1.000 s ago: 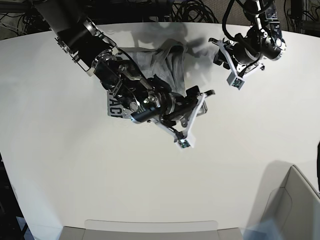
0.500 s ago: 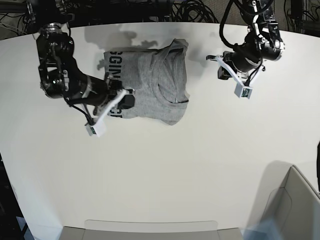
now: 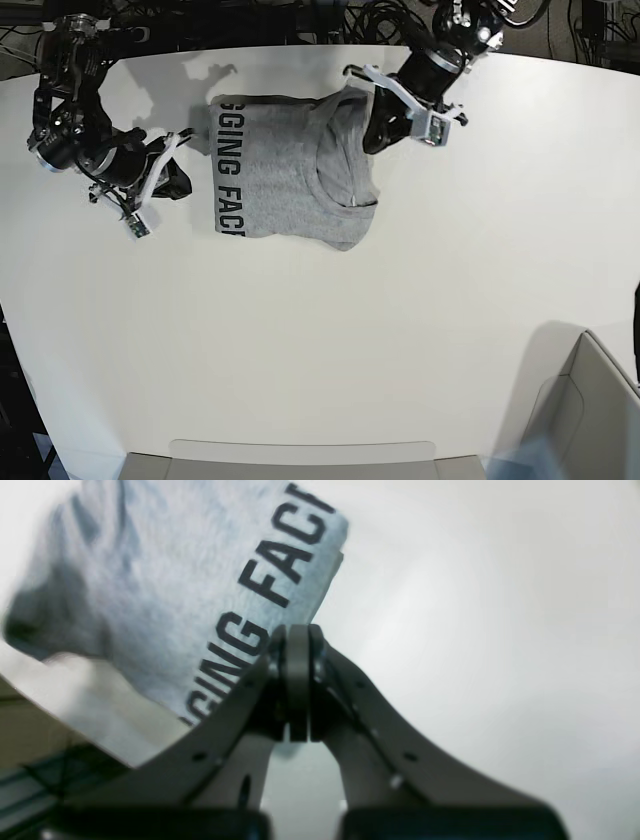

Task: Fold the T-shirt properly
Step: 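Grasp the folded bundle edges with both grippers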

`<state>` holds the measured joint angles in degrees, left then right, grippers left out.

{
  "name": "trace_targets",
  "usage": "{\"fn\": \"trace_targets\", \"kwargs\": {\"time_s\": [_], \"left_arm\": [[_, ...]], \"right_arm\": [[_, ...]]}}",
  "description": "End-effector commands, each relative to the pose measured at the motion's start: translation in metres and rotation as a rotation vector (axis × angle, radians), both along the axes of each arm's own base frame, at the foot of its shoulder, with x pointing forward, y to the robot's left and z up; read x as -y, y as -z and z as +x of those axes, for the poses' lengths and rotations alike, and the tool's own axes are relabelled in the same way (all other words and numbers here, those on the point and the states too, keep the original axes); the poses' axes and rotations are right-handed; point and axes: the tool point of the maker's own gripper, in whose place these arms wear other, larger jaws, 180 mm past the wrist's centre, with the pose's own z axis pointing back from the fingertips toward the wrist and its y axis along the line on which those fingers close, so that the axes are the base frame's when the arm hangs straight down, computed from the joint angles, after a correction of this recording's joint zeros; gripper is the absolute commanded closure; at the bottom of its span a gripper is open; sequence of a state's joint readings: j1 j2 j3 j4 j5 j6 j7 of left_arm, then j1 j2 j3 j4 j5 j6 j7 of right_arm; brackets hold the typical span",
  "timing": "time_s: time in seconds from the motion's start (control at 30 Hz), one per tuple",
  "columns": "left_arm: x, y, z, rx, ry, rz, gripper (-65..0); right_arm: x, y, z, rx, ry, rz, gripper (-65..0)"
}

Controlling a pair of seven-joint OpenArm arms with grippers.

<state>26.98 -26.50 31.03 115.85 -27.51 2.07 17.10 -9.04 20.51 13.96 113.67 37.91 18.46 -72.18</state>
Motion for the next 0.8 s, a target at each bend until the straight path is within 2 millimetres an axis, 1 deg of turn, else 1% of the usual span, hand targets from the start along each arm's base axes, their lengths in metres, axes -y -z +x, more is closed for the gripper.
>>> {"fn": "trace_targets", "kwargs": {"time_s": [0.0, 0.13, 0.23, 0.3, 0.37, 0.47, 0.57, 0.63, 0.77], "left_arm": [[0.001, -0.003, -0.002, 0.020, -0.008, 0.018, 0.0], [0.011, 0.012, 0.007, 0.005, -0.004, 0.105, 0.0], [0.021, 0.013, 0.009, 0.000, 0.012, 0.104, 0.0], [0.024, 0.012, 0.010, 0.001, 0.012, 0.104, 0.0], [0.025, 0.016, 0.010, -0.005, 0.016, 0.113, 0.0], [0.018, 0.035, 0.007, -0.042, 0.014, 0.154, 0.0], [0.012, 0.058, 0.003, -0.086, 0.006, 0.192, 0.0], [0.013, 0.065, 0.008, -0.094, -0.004, 0.199, 0.0], [0.007, 0.083, 0.022, -0.129, -0.023, 0.245, 0.0]], "right_arm": [[-0.002, -0.006, 0.009, 0.048, -0.027, -0.027, 0.0], [-0.019, 0.012, 0.021, 0.061, -0.095, -0.136, 0.0], [-0.027, 0.020, 0.032, 0.083, -0.097, -0.180, 0.0], [-0.034, 0.025, 0.038, 0.110, -0.117, -0.195, 0.0], [-0.040, 0.037, 0.038, 0.096, -0.162, -0.230, 0.0], [-0.044, 0.054, 0.036, 0.048, -0.176, -0.249, 0.0], [-0.040, 0.061, 0.035, 0.022, -0.170, -0.249, 0.0], [-0.038, 0.066, 0.034, 0.005, -0.169, -0.254, 0.0], [-0.033, 0.081, 0.028, -0.048, -0.167, -0.263, 0.0]]}}
